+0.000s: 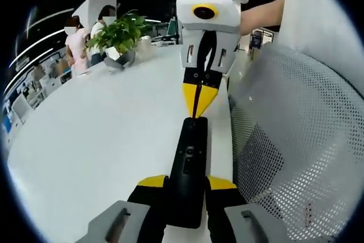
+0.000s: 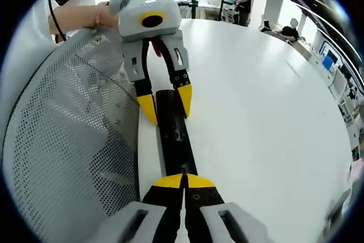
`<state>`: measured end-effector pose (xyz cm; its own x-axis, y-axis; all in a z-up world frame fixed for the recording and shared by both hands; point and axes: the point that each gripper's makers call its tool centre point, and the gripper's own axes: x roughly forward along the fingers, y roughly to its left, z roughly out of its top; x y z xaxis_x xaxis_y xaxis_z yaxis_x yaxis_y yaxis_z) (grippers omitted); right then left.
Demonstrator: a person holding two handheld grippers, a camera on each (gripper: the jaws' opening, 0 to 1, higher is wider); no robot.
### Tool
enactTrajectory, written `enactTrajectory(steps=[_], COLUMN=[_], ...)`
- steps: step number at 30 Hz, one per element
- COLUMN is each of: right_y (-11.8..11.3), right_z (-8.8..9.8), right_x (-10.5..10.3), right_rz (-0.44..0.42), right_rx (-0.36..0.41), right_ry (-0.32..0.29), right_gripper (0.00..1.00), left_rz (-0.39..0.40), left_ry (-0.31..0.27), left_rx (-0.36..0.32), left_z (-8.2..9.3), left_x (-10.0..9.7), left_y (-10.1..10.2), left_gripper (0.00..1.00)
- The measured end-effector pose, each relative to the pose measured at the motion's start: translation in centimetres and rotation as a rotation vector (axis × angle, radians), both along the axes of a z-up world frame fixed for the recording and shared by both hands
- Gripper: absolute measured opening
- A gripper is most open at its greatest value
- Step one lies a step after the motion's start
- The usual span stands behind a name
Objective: Press the specified remote control buttons in sequence, fully releasing each button before pressing the next.
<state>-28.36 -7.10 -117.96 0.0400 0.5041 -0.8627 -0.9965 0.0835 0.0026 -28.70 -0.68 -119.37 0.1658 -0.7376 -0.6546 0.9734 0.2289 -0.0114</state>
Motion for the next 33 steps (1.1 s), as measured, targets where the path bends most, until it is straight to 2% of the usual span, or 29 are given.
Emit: enactTrajectory(steps=[5,12,14,15,16,18,19,22,25,29,33], right_y=[0.27,0.91,0.24,0.65,0.52,0.46,0.46,0.49,0.56,0.74,0.67], right_z=[-0.3,0.16,-0.68,-0.53,-0.44,-0.4,-0.38,-0.42,-0.49,-0.57,-0.63], right_x=[-0.1,0.07,-0.19,0.04,-0.12,-0.01,-0.01,-0.1,-0.3,-0.28,-0.1], right_rz=[-0.001,0.06,0.135,0.13,0.145,0.12,0.093,0.091,0.16,0.162,0.147], right_rx=[-0.003,-0.024,-0.111,-0.085,-0.092,-0.073,-0.058,-0.062,-0.106,-0.149,-0.172], right_ry=[0.002,-0.018,-0.034,-0.054,-0.049,-0.031,-0.01,-0.011,-0.054,-0.06,-0.048], right_gripper=[0.0,0.0,0.0,0.0,0.0,0.0,0.0,0.0,0.0,0.0,0.0], left_rz=[0.002,0.005,0.005,0.003,0.001,0.004,0.025,0.034,0.031,0.072,0.063], left_ry=[0.002,0.008,0.009,0.009,0.006,0.012,0.046,0.069,0.072,0.11,0.104], left_rx=[-0.004,-0.012,-0.012,-0.009,-0.008,-0.009,-0.027,-0.028,-0.025,-0.019,-0.016], left_z=[-0.03,0.04,0.04,0.02,0.03,0.07,0.15,0.21,0.26,0.4,0.34], left_x=[0.04,0.09,0.09,0.07,0.08,0.1,0.11,0.16,0.01,-0.02,-0.1], left_y=[0.01,0.03,0.03,0.06,0.05,0.03,-0.01,0.23,0.29,0.78,0.87], left_gripper=[0.25,0.25,0.25,0.25,0.25,0.25,0.25,0.26,0.26,0.26,0.26])
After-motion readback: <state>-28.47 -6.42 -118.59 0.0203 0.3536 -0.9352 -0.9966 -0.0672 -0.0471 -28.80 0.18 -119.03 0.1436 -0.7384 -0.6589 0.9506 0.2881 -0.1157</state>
